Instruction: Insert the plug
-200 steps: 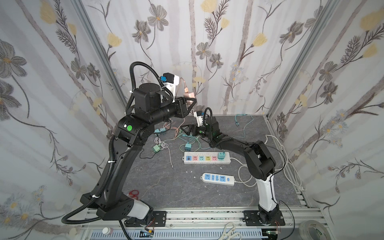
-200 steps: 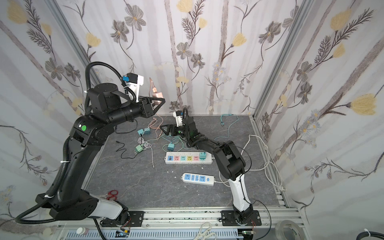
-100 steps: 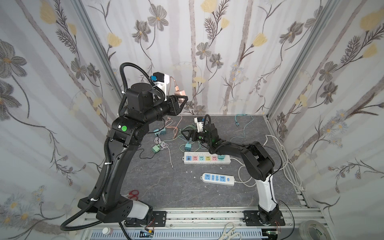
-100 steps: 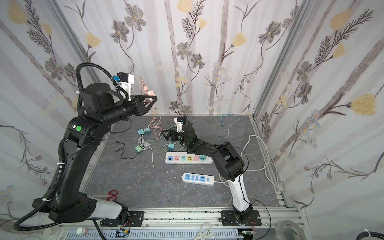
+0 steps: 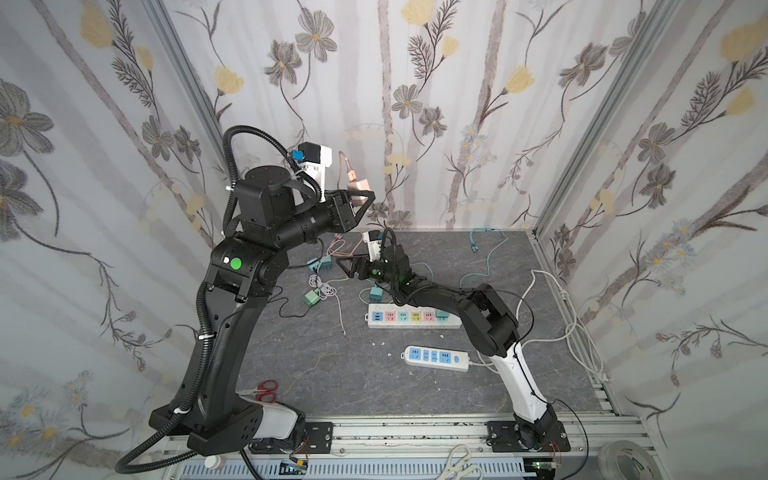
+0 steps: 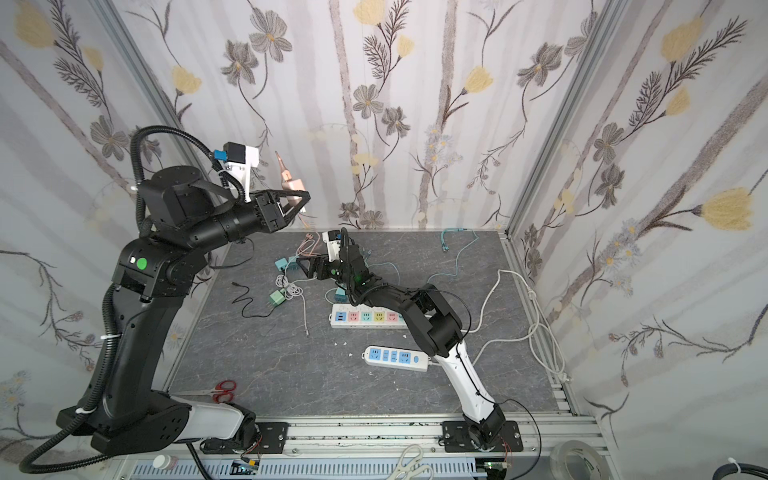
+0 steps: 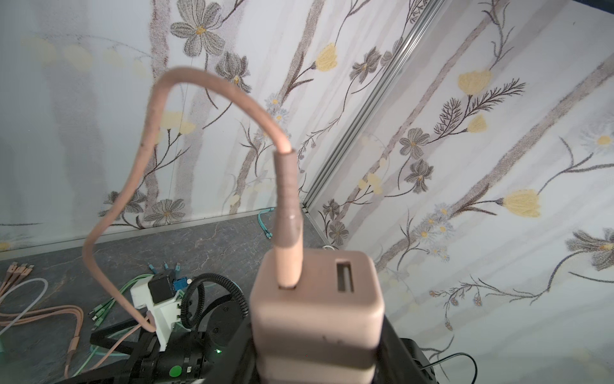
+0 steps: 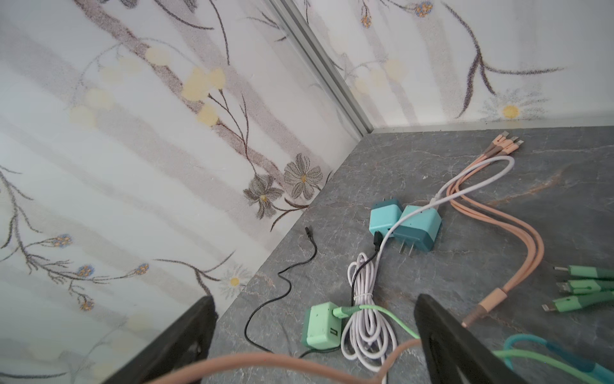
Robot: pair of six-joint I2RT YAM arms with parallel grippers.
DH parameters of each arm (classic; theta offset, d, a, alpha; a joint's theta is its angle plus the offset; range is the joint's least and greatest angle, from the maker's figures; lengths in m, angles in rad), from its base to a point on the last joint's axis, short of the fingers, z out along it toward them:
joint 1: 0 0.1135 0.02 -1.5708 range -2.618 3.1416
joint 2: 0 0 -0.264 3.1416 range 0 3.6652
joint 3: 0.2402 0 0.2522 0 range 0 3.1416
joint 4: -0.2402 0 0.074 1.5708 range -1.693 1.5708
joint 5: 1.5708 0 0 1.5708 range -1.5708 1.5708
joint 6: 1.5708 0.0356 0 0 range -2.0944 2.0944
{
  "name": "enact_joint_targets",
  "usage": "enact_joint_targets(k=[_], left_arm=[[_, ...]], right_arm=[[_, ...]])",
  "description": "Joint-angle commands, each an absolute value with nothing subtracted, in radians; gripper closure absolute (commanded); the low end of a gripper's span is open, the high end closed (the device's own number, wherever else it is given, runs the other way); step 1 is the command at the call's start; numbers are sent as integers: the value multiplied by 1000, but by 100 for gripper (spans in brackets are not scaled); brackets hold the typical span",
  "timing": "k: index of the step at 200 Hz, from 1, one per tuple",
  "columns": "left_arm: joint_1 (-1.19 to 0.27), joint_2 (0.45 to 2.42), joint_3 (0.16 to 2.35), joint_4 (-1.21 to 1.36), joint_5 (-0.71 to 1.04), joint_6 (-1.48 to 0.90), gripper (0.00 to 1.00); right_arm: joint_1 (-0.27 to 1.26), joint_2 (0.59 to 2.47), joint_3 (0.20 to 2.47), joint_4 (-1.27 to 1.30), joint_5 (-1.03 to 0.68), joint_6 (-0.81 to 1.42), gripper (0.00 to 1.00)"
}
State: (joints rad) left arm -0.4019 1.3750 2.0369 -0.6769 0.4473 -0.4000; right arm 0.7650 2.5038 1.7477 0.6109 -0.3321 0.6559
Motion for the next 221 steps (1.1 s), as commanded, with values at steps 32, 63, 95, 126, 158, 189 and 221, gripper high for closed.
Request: enact_joint_targets(k=[32,63,95,126,158,189,221], left_arm=[[-356,1289,1976,-624,429,-394,100],[-341,1222,1879,-620,287,-352,100],[-342,1163,1695,-539,245,-383,100],[-342,1186,1663,-560,297,-391,100],[-368,1228,1659,-552,386,-383,100],[-426,1256,1691,-560,412,-348,100],[-489,1306,1724,-576,436,-314,100]], right_arm=[[773,2469,1925,396,-202,498,88],[728,2363,2075,246,-201,402,100],[667,2271,2161,194,-230,421,100],[633,2166,2119,132,-277,369,100],[598,2044,1999,127,-309,337,100],[562,1950,1932,80,-370,332,100],[548,1834,1808,69,-374,301,100]])
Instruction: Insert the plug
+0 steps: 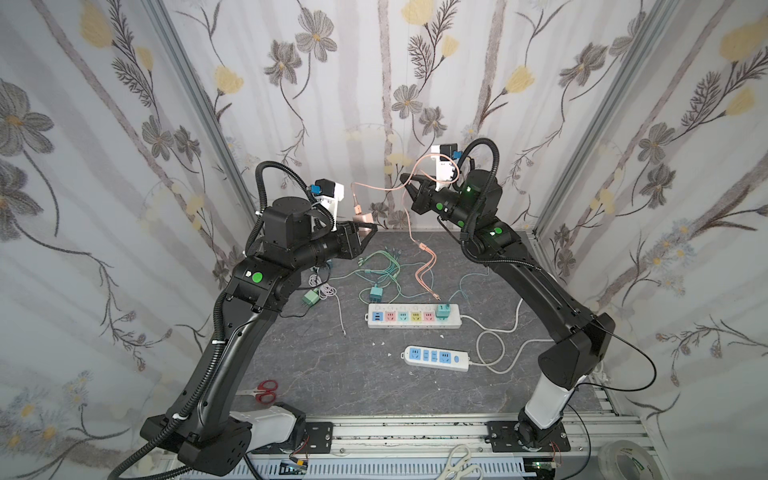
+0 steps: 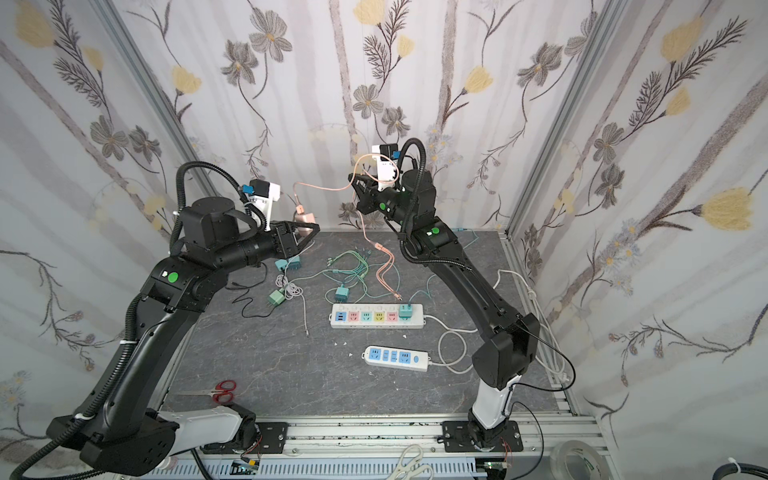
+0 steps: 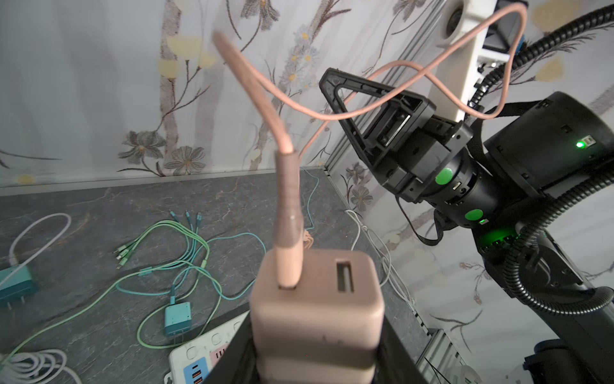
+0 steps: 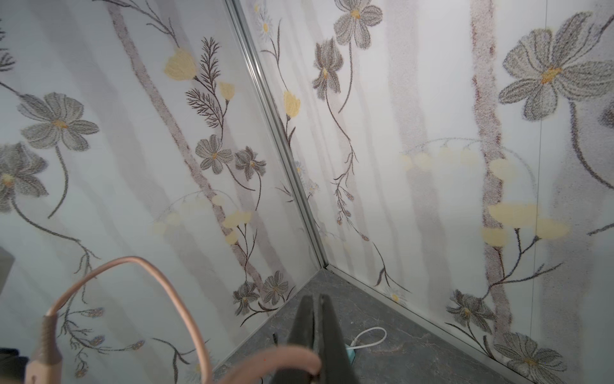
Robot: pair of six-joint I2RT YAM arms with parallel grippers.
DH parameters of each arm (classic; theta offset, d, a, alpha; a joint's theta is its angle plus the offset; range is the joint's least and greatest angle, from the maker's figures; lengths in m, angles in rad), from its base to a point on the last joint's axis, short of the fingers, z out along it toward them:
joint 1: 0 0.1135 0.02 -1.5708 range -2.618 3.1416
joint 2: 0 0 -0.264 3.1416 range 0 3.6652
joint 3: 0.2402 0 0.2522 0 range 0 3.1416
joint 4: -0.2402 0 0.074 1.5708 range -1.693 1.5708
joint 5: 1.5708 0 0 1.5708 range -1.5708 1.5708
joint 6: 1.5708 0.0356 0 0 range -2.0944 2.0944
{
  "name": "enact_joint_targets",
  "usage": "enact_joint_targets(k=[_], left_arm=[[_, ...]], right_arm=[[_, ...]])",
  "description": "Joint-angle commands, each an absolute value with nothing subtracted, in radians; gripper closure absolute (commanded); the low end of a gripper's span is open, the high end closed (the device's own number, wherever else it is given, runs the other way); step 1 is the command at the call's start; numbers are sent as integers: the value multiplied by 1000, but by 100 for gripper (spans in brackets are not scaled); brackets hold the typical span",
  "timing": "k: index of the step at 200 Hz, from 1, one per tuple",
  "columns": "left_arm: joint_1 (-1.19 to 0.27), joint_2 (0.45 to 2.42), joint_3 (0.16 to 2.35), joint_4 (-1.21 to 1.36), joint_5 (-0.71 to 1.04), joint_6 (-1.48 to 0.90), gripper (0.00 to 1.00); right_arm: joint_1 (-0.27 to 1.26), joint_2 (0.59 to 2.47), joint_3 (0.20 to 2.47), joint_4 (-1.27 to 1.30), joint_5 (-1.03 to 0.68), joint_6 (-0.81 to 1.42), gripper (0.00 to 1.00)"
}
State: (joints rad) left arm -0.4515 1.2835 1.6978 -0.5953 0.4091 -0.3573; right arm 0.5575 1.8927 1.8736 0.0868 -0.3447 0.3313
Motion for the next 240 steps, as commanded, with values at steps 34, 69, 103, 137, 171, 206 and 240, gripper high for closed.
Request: enact_joint_targets(k=[34,69,103,137,171,206,240], left_arm=[[-568,1318,1741,-591,413,-311,100],[-597,1322,1744,-588,431,-333,100],[-598,1364,1762,-574,403,-350,100],[-619,1481,1763,-494,348,-381,100],[-620,1705,1984,-506,228,-289,100],[-624,1870,2178,-470,257,-290,100],[-624,1964,2219,-516,284,-284,100]], right_arm=[[546,1724,1676,68,-412,310,100],[542,1672,1644,9,-474,297,100],[512,1677,1651,-42,-445,291,100],[432,1747,1697,-65,-433,317,100],[339,1905,1902,-111,-436,302,100],[253,2003,2083,-179,-435,301,100],[194,2050,2091,-222,-437,258,100]])
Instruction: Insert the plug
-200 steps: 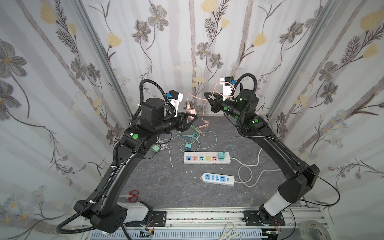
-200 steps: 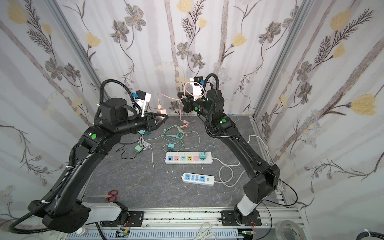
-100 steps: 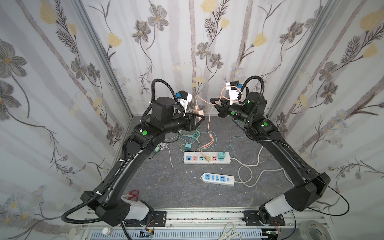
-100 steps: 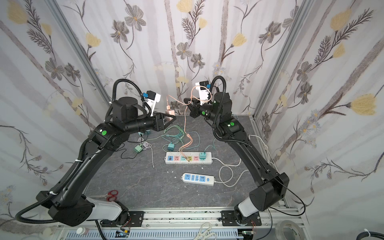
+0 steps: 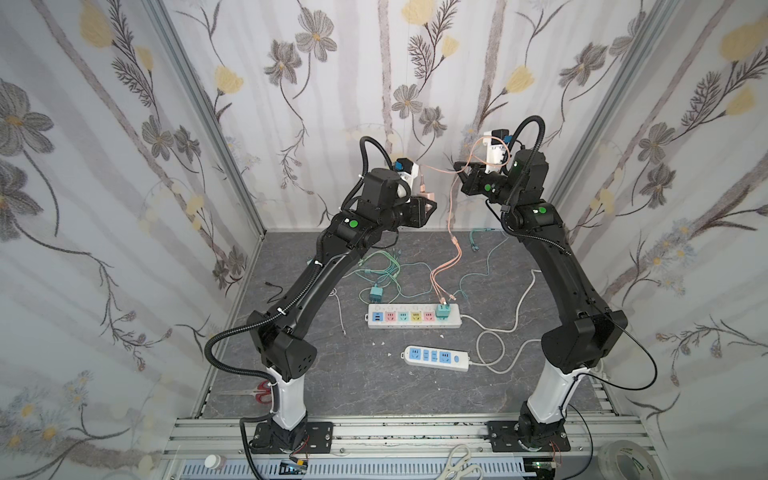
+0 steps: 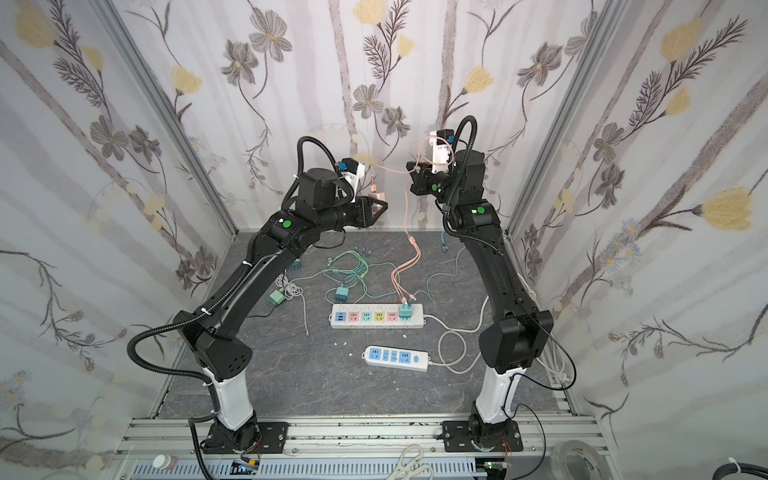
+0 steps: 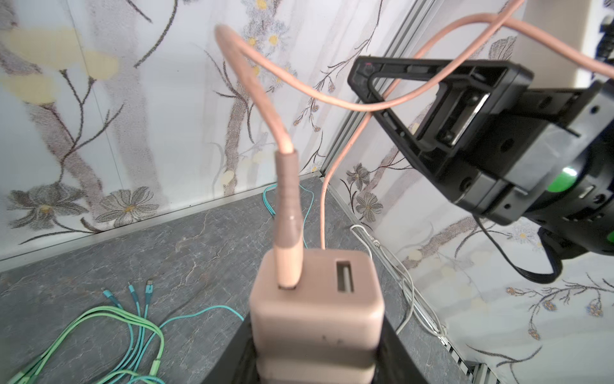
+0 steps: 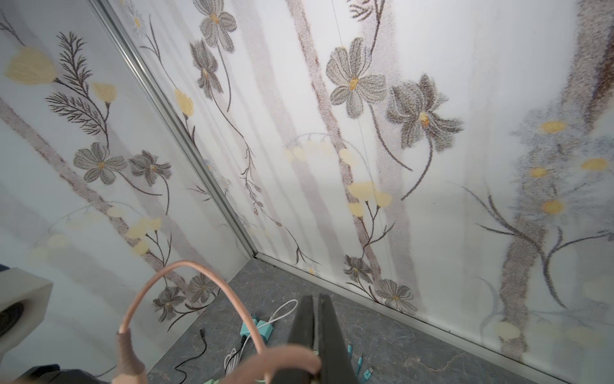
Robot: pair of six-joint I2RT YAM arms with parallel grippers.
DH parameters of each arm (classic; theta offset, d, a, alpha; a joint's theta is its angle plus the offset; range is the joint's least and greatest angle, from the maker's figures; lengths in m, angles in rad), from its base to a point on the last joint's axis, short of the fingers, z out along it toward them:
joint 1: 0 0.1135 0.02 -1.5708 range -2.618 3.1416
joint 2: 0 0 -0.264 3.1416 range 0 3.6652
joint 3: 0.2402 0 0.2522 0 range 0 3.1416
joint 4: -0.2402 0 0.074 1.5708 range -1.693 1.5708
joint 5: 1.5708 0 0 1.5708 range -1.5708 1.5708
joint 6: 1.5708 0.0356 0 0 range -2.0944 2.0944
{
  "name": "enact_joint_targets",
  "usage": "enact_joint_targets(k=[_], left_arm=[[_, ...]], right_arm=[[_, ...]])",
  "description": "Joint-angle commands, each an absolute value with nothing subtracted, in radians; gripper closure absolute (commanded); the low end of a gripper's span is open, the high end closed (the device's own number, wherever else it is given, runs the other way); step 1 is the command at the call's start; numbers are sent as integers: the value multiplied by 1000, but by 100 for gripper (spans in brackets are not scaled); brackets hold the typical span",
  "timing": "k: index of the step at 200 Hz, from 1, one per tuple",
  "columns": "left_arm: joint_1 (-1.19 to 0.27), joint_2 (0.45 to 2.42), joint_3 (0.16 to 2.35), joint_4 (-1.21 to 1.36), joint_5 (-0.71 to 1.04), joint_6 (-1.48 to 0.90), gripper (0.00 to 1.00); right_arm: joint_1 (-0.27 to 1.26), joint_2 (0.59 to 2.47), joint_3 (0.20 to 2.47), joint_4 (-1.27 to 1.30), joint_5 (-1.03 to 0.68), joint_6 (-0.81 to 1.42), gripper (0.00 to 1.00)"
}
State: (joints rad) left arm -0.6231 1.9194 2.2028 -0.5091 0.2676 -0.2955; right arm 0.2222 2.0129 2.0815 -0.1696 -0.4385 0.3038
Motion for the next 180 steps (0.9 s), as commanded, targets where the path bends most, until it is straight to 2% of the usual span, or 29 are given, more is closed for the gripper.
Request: enact_joint_targets(k=[1,27,68,135,180], left_arm=[[-624,1966,2220,-517,284,-284,100],[-622,2004,2284,-573,261,-258,100],[-619,2017,2312,-587,264,-250,100],[-621,1955,2279,-662,318,-259,100],[-616,2042,2353,-639,265,-200,100]], right_arm=[[193,2052,2092,-227,-436,256,100],[186,2062,2096,-269,-507,265,100],[195,2050,2077,-265,-430,263,100],[227,1900,1963,-265,-459,206,100],[219,1917,1947,-186,-347,157,100]])
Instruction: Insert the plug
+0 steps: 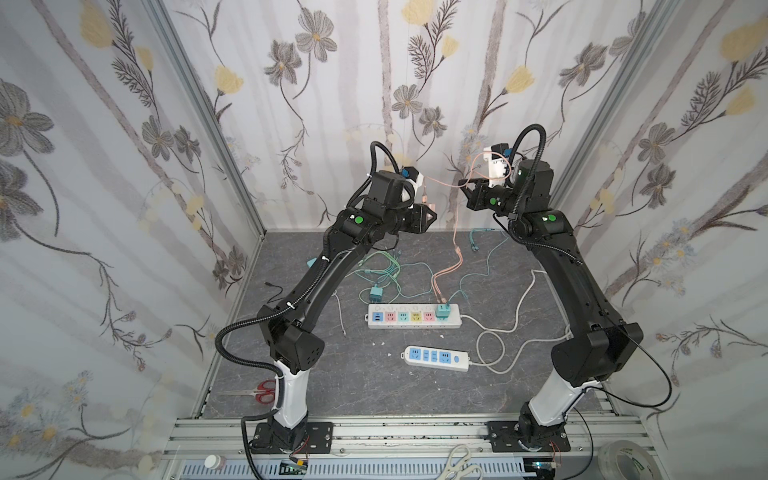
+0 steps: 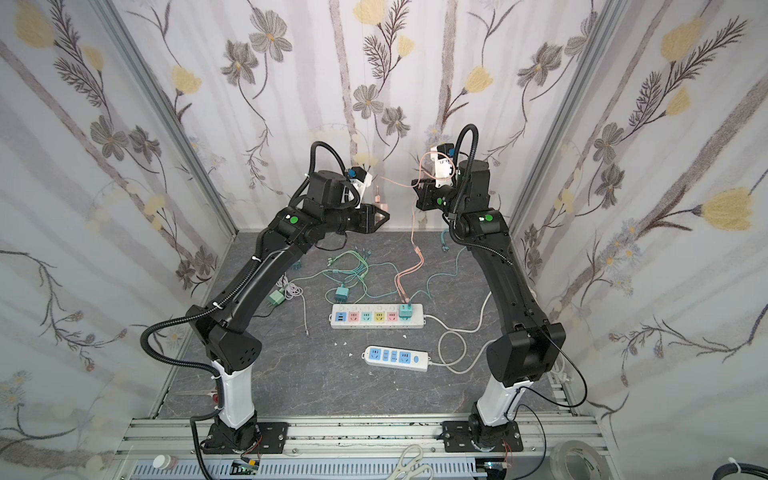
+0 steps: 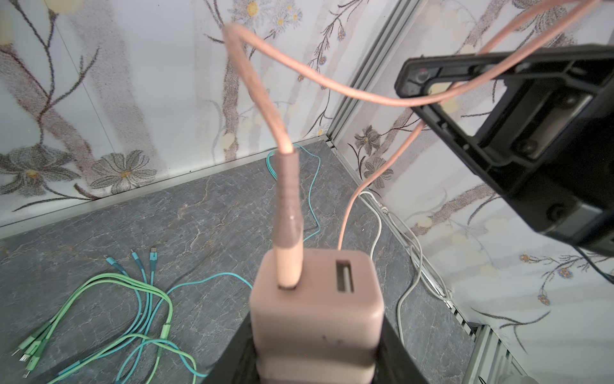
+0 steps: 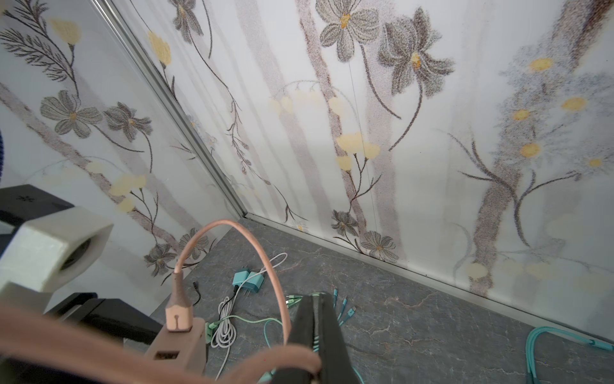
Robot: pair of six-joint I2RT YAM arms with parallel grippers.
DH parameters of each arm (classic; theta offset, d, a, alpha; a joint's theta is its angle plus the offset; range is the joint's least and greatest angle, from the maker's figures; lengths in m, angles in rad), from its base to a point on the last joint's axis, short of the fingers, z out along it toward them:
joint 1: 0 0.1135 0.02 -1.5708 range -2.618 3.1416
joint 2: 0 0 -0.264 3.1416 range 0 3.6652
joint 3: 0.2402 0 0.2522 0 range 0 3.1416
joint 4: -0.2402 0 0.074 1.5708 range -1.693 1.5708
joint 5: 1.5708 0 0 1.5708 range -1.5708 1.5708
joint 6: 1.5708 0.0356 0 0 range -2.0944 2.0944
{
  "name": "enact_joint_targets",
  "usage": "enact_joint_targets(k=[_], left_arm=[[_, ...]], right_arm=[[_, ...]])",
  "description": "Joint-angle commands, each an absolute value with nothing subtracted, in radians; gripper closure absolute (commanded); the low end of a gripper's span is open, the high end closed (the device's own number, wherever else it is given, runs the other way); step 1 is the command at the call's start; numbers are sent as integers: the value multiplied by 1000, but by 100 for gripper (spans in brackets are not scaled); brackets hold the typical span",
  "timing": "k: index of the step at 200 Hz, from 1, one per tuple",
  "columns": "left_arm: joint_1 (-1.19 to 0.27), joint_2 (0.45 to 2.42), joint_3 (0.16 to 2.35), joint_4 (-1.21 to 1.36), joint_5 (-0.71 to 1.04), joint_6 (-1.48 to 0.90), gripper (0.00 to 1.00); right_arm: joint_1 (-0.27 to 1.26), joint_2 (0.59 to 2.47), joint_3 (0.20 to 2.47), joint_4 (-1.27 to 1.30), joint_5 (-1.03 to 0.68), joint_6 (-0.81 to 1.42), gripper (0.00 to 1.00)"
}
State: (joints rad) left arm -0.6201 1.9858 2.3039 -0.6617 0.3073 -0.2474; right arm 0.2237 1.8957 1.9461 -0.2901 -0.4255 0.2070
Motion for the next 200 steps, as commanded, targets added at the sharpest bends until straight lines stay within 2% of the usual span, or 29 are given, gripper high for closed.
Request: enact_joint_targets(k=[1,30,60,103,130,164,186,200], left_arm=[[-616,2047,2356,-638,265,-198,100],[-595,2189,2506,-604,302,-188,100],[-575,2294,2732,-615,305,-194,100],[-552,2236,2644,-557,329,-193,100],[-561,2228,2481,-538,367,-202,100],[-597,2230,2295,-552,337,-174,100],[-606,2191,2191,-546,305,-177,100],[-606,2158,2131,-540,290,-182,100]], right_arm=[[219,1919,1947,-184,-344,154,100],[209,1996,2004,-129,-274,107,100],[199,2112,2241,-220,-247,57,100],[186,2140,2332,-254,-219,35,97],[184,2147,2192,-311,-261,16,81],[183,2071,1826,-299,-288,18,51],[178,1983,1633,-310,-231,35,32],[172,1925,1550,-347,-187,50,16]])
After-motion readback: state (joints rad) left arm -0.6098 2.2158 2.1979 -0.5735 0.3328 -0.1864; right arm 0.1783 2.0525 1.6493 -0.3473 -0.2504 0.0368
